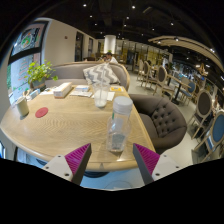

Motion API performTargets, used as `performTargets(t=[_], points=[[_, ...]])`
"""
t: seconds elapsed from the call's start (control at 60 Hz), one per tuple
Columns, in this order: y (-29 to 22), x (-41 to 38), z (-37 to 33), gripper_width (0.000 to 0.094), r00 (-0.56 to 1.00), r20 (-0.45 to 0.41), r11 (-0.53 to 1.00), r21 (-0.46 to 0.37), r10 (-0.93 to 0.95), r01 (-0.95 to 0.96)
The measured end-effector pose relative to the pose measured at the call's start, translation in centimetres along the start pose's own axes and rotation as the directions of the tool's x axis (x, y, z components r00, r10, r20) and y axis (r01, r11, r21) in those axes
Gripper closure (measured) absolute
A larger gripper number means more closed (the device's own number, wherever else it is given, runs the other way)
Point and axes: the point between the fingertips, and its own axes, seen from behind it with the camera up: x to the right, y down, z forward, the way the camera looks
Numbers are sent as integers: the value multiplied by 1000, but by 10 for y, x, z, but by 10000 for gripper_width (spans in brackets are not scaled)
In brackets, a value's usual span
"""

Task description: Pour water

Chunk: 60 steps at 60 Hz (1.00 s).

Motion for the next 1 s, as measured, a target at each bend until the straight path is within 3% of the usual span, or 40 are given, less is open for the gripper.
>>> performTargets(t=[0.25, 0.317, 0.4, 0.617, 0.833, 1.0], points=[[-33, 10, 66, 108, 1000, 14, 997, 75, 22, -23], [-37, 9, 76, 215, 999, 25, 995, 88, 35, -38], [-38, 13, 84, 440, 999, 7, 994, 101, 40, -41], [-42, 10, 89, 502, 999, -2, 991, 130, 44, -43], [-60, 15, 80, 518, 995, -100, 993, 119, -15, 27], [-117, 5, 53, 516, 958, -232, 971, 131, -167, 201]])
